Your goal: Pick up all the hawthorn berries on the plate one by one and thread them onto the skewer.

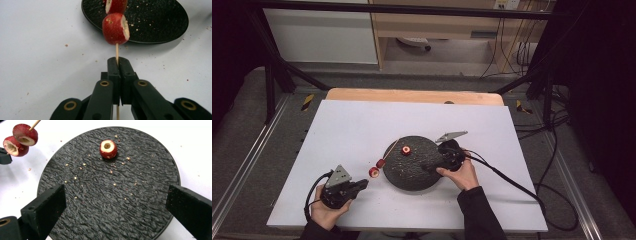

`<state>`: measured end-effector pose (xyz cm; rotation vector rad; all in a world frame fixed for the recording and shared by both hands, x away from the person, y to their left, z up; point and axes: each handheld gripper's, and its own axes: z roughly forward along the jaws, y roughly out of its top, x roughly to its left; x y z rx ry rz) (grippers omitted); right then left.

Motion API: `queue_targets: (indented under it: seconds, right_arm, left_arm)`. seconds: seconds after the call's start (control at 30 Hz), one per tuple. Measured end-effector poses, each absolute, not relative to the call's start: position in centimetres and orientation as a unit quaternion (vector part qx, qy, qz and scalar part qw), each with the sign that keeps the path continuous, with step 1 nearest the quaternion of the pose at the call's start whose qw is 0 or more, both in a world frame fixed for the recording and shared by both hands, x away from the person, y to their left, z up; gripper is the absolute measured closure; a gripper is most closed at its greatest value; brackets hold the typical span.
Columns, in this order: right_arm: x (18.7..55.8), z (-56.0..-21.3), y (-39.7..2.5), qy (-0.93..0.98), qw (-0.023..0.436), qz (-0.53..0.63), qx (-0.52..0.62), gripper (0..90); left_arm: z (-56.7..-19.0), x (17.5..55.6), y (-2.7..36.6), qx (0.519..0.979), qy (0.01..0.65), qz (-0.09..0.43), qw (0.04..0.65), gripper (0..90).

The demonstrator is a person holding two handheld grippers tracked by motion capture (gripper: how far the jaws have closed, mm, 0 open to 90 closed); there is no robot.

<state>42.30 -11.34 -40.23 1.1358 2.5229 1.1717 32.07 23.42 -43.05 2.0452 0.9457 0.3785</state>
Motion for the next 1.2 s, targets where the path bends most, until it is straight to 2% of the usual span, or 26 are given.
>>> queue_targets:
  seconds: [0.33,0.67,1.2]
  right_arm:
    - [43.9,-39.4,-8.3,0.859,0.075,0.356,0.362,5.9]
    - [46.2,-39.6,-5.5,0.871,0.072,0.322,0.363,11.9]
    - [48.7,-40.6,-3.0,0.882,0.060,0.287,0.370,34.2]
  left_arm:
    - [-43.5,32.4,24.0,0.811,0.386,0.150,0.413,88.4]
    - [-43.5,32.4,24.2,0.809,0.388,0.149,0.416,88.4]
    - [-43.5,32.5,24.2,0.807,0.390,0.148,0.418,88.4]
